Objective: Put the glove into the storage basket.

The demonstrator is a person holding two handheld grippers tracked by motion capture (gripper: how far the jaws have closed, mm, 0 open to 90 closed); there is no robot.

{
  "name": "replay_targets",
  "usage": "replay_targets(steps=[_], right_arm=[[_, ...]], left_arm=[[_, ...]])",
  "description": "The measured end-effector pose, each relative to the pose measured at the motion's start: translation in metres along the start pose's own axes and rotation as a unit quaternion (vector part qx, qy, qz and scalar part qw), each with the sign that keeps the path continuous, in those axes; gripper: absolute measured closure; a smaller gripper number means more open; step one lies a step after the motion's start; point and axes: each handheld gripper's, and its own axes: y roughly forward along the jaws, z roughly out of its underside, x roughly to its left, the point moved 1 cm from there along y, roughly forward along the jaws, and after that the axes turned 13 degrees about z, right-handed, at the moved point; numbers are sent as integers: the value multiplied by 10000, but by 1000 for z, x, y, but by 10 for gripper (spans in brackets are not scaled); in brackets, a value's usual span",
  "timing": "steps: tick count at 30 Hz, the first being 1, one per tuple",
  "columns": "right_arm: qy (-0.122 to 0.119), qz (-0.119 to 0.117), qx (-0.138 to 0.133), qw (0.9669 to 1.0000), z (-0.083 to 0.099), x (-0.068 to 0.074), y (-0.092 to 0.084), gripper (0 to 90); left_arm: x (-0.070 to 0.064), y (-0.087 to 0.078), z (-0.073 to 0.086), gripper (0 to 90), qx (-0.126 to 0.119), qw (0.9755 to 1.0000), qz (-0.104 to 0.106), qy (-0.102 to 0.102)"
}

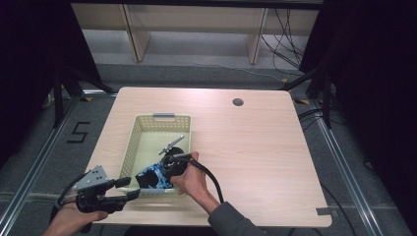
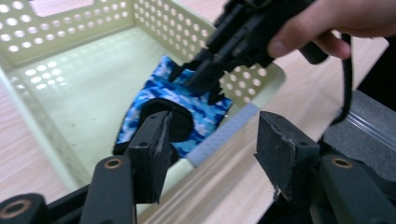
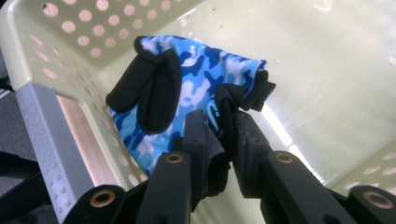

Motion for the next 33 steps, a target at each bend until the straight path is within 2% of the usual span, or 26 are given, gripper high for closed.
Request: replay_targets(steps=[1,2,4,5,6,7,8,9,11,12,14,15,16,18,19,21,22,23,24,26,28,29,30,31,33], right_arm=[[-13,-2,7,10000,0,1,-1,745],[-25,20,48,10000,1,1,-2,728],[-144,116,82,9998,2,3,-5,670],[-144,116,82,9998,2,3,-5,670],[-189,211,26,9996,1,4,-10,603],[-189,211,26,9996,1,4,-10,603],[-179,228,-5,9996,1,5,-12,579],[-220,335,-103,9991,-1,5,-17,529],[-258,335,-194,9989,-3,4,-19,525],[-173,304,-232,9991,-3,5,-22,522],[-224,275,-464,9983,-5,1,-28,500],[-224,275,-464,9983,-5,1,-28,500],[-126,257,-467,9985,-4,0,-32,483],[-173,271,-546,9980,-3,-2,-34,483],[-96,209,-613,9979,-1,-4,-37,481],[-132,244,-672,9974,0,-6,-39,472],[34,204,-696,9974,2,-7,-44,452],[34,204,-696,9974,2,-7,-44,452],[20,60,-923,9957,5,-11,-47,442],[85,-21,-1021,9947,8,-15,-52,440],[158,-17,-1030,9946,10,-16,-55,435],[115,26,-1096,9939,12,-18,-58,433],[94,16,-1205,9927,14,-21,-60,432],[188,-4,-1194,9927,16,-22,-62,431],[211,3,-1292,9914,20,-26,-66,426]], left_arm=[[-3,0,0,433,72,10000,-16,-39],[-5,1,0,431,96,9999,67,-38],[-9,4,1,418,73,9999,114,-59],[-10,4,1,418,90,9998,149,-58],[-12,6,2,408,55,9998,198,-44],[-14,7,3,408,20,9998,164,-57],[-16,7,3,402,126,9997,222,-43],[-20,9,5,397,83,9996,273,-78],[-21,11,6,391,18,9995,329,-3],[-25,11,5,391,59,9995,311,-82],[-28,11,5,380,105,9992,375,-100],[-29,12,6,380,58,9991,411,-31],[-32,12,6,375,96,9992,398,36],[-33,13,7,372,48,9992,398,21],[-37,15,9,366,7,9990,437,-12],[-38,16,11,356,-43,9987,506,-22],[-40,16,12,356,4,9985,543,-34],[-42,18,14,356,-37,9984,564,-68],[-45,20,17,349,17,9981,611,-65],[-47,23,20,345,42,9978,663,-46],[-49,25,21,343,49,9979,634,-116],[-49,28,23,338,27,9975,699,-34],[-50,29,24,335,61,9977,674,-69],[-50,31,25,334,64,9977,676,-78],[-52,36,27,330,12,9971,746,-177]])
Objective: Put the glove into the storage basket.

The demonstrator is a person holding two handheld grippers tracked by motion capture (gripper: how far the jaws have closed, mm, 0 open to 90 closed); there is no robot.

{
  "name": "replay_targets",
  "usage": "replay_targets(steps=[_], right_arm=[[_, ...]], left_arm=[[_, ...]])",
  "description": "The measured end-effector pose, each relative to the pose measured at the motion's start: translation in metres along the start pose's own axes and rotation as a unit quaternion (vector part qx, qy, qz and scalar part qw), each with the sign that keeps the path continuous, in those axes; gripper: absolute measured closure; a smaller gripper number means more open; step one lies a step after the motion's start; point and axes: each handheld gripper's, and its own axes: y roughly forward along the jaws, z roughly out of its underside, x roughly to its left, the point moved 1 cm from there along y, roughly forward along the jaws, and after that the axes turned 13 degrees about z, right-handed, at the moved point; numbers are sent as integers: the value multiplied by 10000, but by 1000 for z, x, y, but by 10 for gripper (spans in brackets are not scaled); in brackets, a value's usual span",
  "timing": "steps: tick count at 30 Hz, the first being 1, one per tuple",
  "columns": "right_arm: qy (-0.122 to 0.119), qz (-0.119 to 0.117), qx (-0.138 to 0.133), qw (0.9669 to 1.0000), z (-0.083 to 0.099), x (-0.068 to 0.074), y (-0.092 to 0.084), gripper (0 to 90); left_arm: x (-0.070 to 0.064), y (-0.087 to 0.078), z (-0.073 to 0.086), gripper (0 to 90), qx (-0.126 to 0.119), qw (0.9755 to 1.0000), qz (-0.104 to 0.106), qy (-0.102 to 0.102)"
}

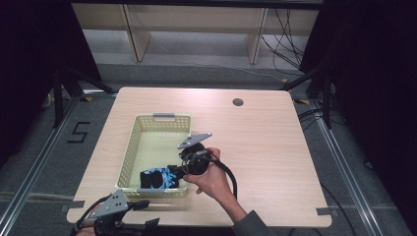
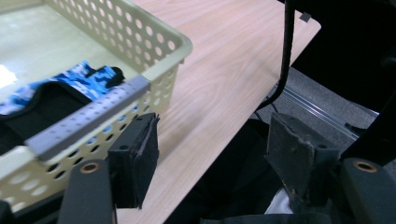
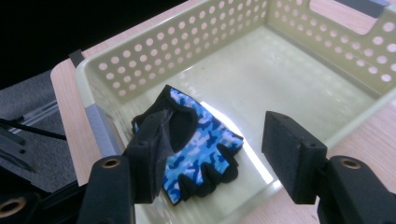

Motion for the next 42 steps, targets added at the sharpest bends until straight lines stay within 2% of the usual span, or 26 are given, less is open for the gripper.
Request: replay_targets(steps=[1,2,4,5,6,9,10,11,13,14,16,18,20,21,22,23,24,27,29,32,35,38,39,40,41,42], right_arm=[[58,-136,-63,9999,5,-6,-4,422],[58,-136,-63,9999,5,-6,-4,422],[251,-154,-63,9995,11,-10,-9,415],[227,-111,-80,9996,14,-13,-11,414],[322,-131,-77,9994,17,-15,-13,412],[396,-104,-205,9989,29,-23,-23,399],[396,-104,-205,9989,29,-23,-23,399],[449,-168,-271,9985,31,-25,-25,397],[452,-98,-324,9984,36,-28,-31,392],[505,-136,-332,9981,39,-28,-34,390],[429,-186,-434,9980,44,-31,-37,385],[641,-121,-449,9969,52,-30,-46,379],[589,-150,-558,9966,54,-33,-46,379],[655,-163,-544,9962,56,-33,-48,379],[660,-123,-559,9962,58,-35,-49,377],[645,-174,-540,9963,59,-36,-50,376],[677,-89,-570,9960,61,-39,-53,370],[720,-147,-578,9956,64,-40,-55,354],[648,-128,-663,9956,67,-42,-56,336],[802,-114,-596,9949,70,-42,-59,331],[712,-71,-658,9953,75,-44,-62,330],[788,-95,-677,9945,80,-45,-65,325],[852,-129,-665,9941,82,-45,-66,324],[808,-74,-665,9945,83,-47,-67,322],[865,-100,-656,9940,85,-47,-68,321],[816,-81,-708,9941,87,-48,-68,318]], left_arm=[[2,2,1,325,4,10000,9,64],[2,4,3,325,4,10000,16,32],[4,8,6,322,-61,10000,57,11],[5,11,7,318,-54,10000,45,-21],[5,12,9,312,-24,10000,12,-54],[5,15,11,298,70,9999,2,-80],[6,18,12,298,-1,10000,-52,15],[6,18,13,294,69,10000,-42,33],[7,20,14,282,71,9999,-88,34],[8,21,15,269,47,9999,-113,31],[8,22,16,256,37,9999,-152,-24],[10,20,16,238,84,9996,-262,-59],[12,21,17,226,4,9997,-226,-92],[11,21,17,211,-41,9997,-143,-214],[11,21,17,192,-59,9997,-106,-196],[12,21,17,181,-55,9999,-111,-83],[12,21,17,158,-54,9999,-88,-61],[11,22,19,157,-86,9999,-98,30],[13,21,20,156,33,9999,-86,143],[11,22,21,156,-69,9999,-73,52],[11,22,22,156,-28,9999,-99,88],[13,22,22,156,-69,9999,-112,79],[12,22,23,156,-87,9999,-103,-41],[13,21,22,156,-54,9999,-127,84],[13,22,23,156,-90,9998,-137,63],[13,21,23,156,-72,9998,-153,67]])
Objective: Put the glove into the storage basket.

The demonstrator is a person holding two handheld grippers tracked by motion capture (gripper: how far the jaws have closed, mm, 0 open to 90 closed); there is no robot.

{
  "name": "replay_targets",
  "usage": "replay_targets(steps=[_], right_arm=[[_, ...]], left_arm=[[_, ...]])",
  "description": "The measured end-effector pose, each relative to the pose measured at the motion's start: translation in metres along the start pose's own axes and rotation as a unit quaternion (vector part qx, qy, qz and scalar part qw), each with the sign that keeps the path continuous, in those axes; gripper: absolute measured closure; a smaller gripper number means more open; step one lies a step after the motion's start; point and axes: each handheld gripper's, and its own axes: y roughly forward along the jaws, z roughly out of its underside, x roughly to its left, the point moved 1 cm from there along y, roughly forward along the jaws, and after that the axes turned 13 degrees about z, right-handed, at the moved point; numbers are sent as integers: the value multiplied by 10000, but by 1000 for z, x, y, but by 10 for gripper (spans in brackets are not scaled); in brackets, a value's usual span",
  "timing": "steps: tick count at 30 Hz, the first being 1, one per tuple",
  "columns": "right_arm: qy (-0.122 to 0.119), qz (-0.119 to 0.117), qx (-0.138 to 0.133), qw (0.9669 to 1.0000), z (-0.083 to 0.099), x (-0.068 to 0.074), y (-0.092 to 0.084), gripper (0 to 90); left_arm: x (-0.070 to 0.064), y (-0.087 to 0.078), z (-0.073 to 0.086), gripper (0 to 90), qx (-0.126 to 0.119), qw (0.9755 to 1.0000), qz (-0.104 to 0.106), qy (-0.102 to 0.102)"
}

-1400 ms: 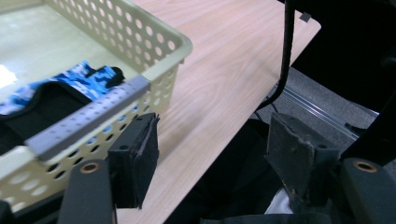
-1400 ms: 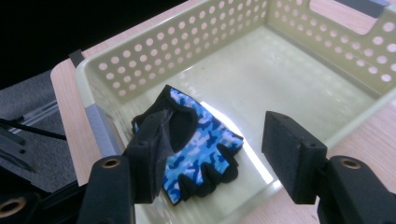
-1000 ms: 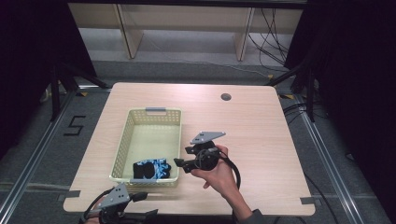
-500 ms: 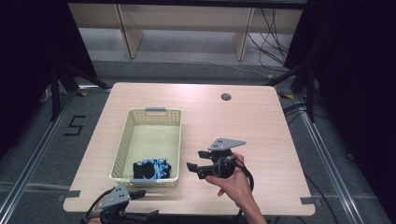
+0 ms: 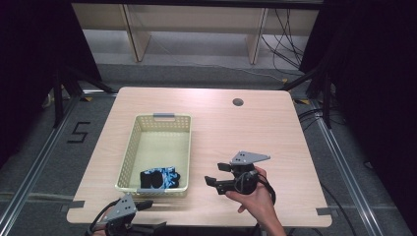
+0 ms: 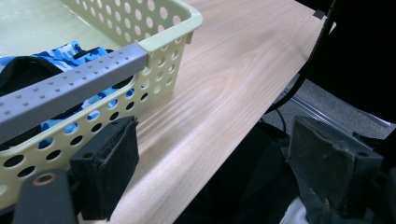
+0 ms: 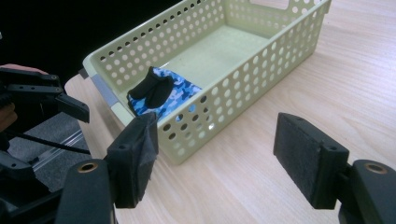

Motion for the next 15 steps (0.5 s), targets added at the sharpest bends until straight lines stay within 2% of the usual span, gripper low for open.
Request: replay_targets(steps=[2,4,8,9,10,11,12,13,14,15], right_arm=[[168,-23,62,9998,4,-1,-4,307],[117,10,-5,9999,8,-3,-5,298],[137,62,37,9999,13,-6,-9,284],[257,95,108,9996,17,-5,-11,282],[257,95,108,9996,17,-5,-11,282],[139,74,12,9999,20,-9,-10,277],[139,74,12,9999,20,-9,-10,277],[244,31,28,9997,21,-8,-11,274],[135,36,30,9999,22,-9,-11,273],[225,7,14,9997,23,-9,-11,271]], left_arm=[[0,0,0,156,24,10000,-35,2],[1,0,1,155,39,10000,-3,27],[0,1,1,156,39,10000,-38,40],[0,1,1,156,52,9999,-25,90],[0,1,1,156,53,9999,-29,89],[0,1,1,156,51,9999,-34,92],[0,1,1,156,56,9999,-40,98],[0,0,1,156,67,9999,-42,104],[1,1,1,156,59,9999,-24,114],[1,1,1,156,57,9999,-26,118]])
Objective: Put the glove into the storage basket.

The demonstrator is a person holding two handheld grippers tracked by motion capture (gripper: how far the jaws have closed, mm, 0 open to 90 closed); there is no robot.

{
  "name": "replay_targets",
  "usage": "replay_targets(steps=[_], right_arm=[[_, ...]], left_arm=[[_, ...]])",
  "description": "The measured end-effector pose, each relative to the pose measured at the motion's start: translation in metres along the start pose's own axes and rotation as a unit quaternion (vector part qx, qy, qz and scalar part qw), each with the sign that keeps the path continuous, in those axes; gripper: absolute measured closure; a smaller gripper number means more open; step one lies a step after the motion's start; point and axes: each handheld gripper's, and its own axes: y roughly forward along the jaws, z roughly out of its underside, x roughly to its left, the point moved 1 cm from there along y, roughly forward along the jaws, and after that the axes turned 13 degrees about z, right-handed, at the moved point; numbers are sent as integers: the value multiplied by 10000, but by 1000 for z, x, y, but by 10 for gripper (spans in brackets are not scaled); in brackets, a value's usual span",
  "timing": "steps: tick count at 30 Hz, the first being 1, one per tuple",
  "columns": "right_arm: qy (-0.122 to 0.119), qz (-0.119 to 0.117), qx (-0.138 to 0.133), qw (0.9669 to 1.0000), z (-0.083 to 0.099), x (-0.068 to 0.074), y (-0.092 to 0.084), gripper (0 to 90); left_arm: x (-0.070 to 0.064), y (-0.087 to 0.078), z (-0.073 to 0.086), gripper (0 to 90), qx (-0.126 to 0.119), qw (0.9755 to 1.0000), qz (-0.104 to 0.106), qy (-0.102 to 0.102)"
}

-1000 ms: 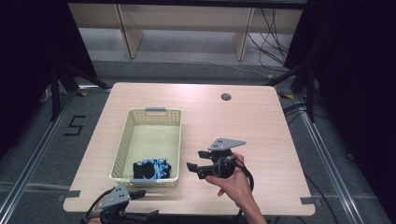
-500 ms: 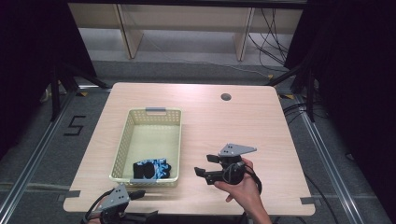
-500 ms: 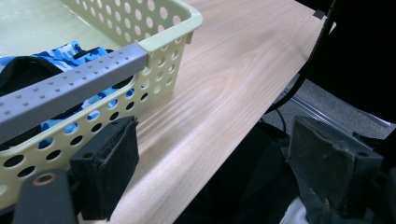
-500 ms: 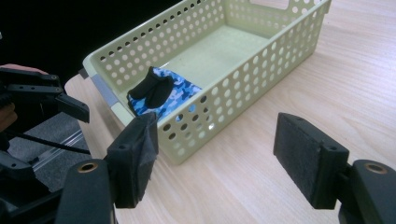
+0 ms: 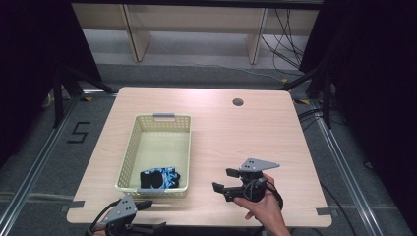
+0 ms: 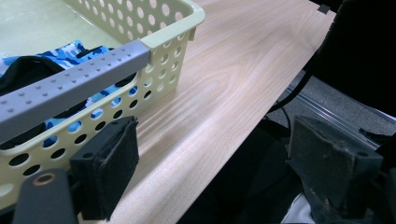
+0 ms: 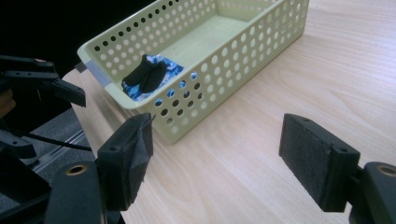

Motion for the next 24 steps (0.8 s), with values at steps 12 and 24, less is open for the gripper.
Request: replay_targets(steps=[12,24], right_arm=[[-73,38,-30,10000,9,-2,0,222],[23,74,51,10000,23,0,-6,210]], left_arm=[[0,0,2,156,64,9998,-143,105],[1,0,4,156,124,9995,-239,135]])
